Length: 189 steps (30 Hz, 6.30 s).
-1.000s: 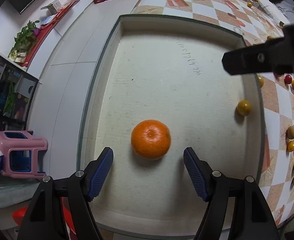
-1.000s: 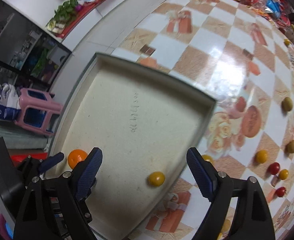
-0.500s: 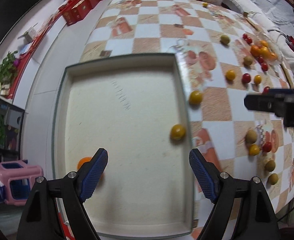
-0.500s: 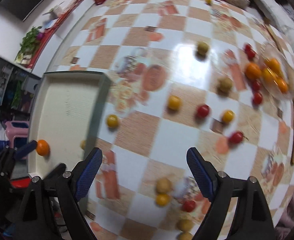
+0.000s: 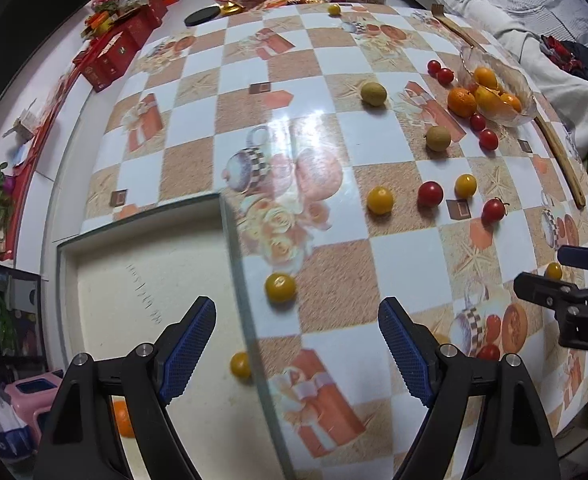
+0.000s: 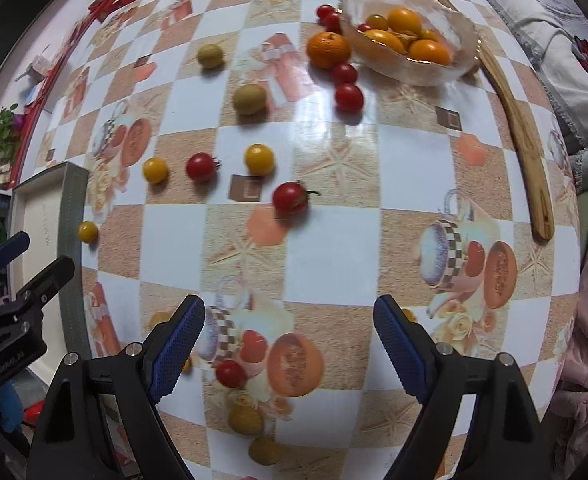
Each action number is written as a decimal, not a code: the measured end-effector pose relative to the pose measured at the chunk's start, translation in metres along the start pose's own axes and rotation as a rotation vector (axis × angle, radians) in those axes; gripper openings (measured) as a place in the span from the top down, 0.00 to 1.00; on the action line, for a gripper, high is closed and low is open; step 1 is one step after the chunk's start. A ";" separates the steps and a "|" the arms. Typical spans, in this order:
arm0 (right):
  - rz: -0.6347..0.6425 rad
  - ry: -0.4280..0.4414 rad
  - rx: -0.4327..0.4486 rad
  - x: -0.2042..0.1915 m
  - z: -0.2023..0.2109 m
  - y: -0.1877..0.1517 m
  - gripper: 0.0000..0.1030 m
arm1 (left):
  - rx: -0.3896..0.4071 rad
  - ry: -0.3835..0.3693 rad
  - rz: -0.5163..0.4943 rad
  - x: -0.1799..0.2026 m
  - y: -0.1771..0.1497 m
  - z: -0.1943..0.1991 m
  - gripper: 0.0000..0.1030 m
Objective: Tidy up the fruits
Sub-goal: 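Return both tools to the table and approach more tomatoes, then grasp a yellow tomato with the left gripper while the right grasps a red tomato, then carry both tomatoes into the white tray and release them, then move both tools back over the table toward the remaining tomatoes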
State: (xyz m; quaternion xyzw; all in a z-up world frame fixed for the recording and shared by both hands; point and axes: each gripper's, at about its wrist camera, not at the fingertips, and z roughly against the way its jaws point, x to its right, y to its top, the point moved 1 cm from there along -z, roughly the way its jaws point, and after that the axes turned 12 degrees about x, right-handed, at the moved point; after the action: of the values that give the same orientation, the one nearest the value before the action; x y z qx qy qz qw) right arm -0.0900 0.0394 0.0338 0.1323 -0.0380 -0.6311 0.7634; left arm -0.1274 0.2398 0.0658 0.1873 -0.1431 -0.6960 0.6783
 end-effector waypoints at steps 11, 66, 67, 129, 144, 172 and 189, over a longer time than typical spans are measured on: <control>0.016 0.007 0.002 0.011 -0.027 0.014 0.14 | -0.014 0.002 -0.023 0.026 0.030 -0.057 0.18; 0.156 0.147 0.068 -0.059 0.014 0.020 0.69 | 0.031 -0.025 0.246 -0.067 -0.046 0.030 0.79; 0.167 0.152 0.066 -0.066 0.014 0.021 0.69 | 0.031 -0.016 0.261 -0.074 -0.050 0.031 0.79; 0.169 0.184 0.016 -0.190 -0.024 0.050 0.15 | 0.006 0.124 0.196 -0.134 -0.064 0.009 0.19; -0.041 0.078 0.016 -0.055 -0.005 0.020 0.15 | 0.036 0.029 0.035 -0.043 -0.016 0.016 0.19; -0.201 -0.044 -0.004 0.090 0.001 -0.024 0.15 | -0.043 -0.052 -0.094 0.073 0.042 -0.061 0.19; -0.035 -0.117 0.004 0.053 -0.024 -0.024 0.36 | -0.035 -0.028 -0.119 0.100 0.056 -0.086 0.38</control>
State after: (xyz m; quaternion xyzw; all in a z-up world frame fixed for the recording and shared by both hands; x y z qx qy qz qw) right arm -0.0966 -0.0122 -0.0010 0.0970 -0.0815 -0.6511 0.7484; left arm -0.0397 0.1430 0.0082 0.1738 -0.1290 -0.7399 0.6369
